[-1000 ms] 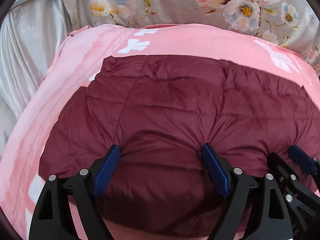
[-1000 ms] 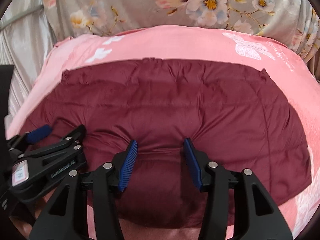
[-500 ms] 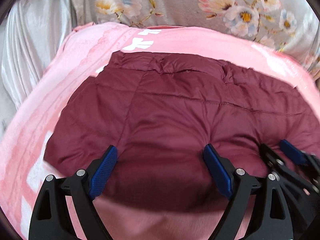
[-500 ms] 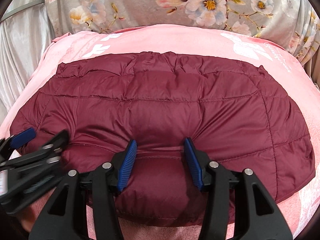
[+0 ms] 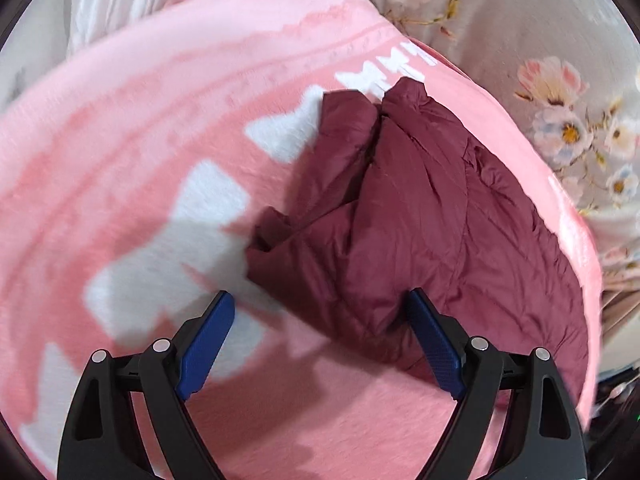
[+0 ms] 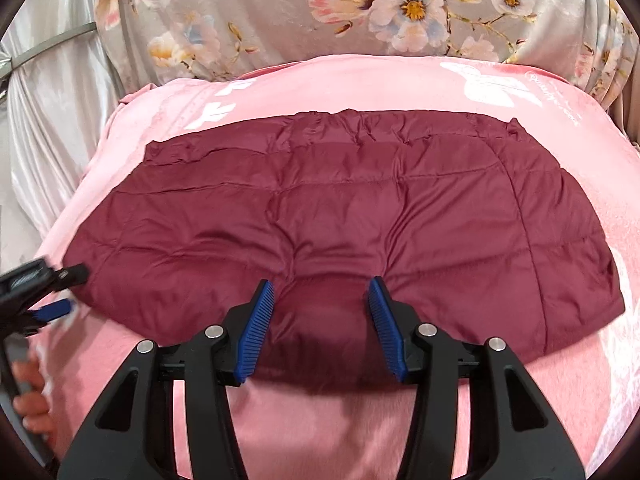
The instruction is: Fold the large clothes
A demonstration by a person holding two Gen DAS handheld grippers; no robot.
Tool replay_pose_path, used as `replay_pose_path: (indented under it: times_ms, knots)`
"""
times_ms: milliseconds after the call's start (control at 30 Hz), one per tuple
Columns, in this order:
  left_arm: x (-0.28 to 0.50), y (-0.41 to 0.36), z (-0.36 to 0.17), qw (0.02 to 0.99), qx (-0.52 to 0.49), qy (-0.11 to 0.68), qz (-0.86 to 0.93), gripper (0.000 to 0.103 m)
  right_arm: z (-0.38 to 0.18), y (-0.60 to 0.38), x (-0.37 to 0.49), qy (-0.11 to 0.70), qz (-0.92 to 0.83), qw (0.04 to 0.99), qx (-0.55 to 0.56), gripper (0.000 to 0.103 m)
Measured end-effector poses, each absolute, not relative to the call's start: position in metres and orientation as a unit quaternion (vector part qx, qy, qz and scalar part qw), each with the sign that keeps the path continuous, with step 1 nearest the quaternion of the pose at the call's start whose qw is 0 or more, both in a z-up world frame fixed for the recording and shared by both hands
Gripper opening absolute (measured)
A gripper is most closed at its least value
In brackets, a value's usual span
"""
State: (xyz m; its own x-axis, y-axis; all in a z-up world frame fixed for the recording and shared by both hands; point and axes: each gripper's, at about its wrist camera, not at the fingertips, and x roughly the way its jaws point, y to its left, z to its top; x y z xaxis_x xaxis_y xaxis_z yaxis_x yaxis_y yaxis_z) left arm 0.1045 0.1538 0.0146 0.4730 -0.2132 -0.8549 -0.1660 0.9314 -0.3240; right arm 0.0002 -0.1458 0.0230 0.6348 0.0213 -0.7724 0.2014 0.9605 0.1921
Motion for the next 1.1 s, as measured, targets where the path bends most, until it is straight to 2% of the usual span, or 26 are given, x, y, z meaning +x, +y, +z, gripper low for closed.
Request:
replay_pose_path:
  times_ms: [67, 133, 233, 267, 300, 400, 533, 733, 933, 1000, 1100]
  knots:
    - [0.107, 0.148, 0.016, 0.840, -0.182, 0.511, -0.022, 0.084, 0.022, -0.145, -0.002, 0.431, -0.046, 0.891, 0.136, 0.048]
    - [0.111, 0.139, 0.020, 0.835, -0.188, 0.514, -0.053, 0.069, 0.017, -0.141, -0.003, 0.433, -0.049, 0.891, 0.124, 0.048]
    - [0.108, 0.124, 0.039, 0.850, -0.158, 0.498, -0.067, 0.039, 0.011, -0.138, -0.001, 0.433, -0.054, 0.892, 0.114, 0.048]
    - [0.105, 0.117, 0.052, 0.858, -0.141, 0.488, -0.076, 0.020, 0.010, -0.137, 0.000, 0.433, -0.055, 0.893, 0.113, 0.048]
    - [0.105, 0.111, 0.061, 0.864, -0.131, 0.480, -0.081, 0.013, 0.011, -0.138, 0.000, 0.434, -0.055, 0.892, 0.115, 0.048]
    - [0.098, 0.087, 0.101, 0.884, -0.104, 0.441, -0.113, 0.008, 0.018, -0.144, -0.004, 0.435, -0.053, 0.889, 0.130, 0.048]
    - [0.088, 0.028, 0.153, 0.898, -0.063, 0.394, -0.184, 0.007, 0.035, -0.167, -0.021, 0.427, -0.067, 0.890, 0.144, 0.048]
    - [0.054, -0.082, 0.181, 0.888, 0.000, 0.361, -0.285, 0.007, 0.057, -0.225, -0.062, 0.417, -0.141, 0.884, 0.159, 0.048]
    - [0.031, -0.187, 0.123, 0.832, 0.046, 0.430, -0.346, 0.008, 0.061, -0.282, -0.102, 0.411, -0.216, 0.868, 0.178, 0.048]
    - [0.028, -0.214, 0.091, 0.814, 0.050, 0.456, -0.357, 0.016, 0.060, -0.297, -0.114, 0.411, -0.232, 0.861, 0.189, 0.048]
    - [0.022, -0.229, 0.061, 0.810, 0.067, 0.471, -0.344, 0.018, 0.059, -0.312, -0.127, 0.410, -0.239, 0.856, 0.203, 0.048]
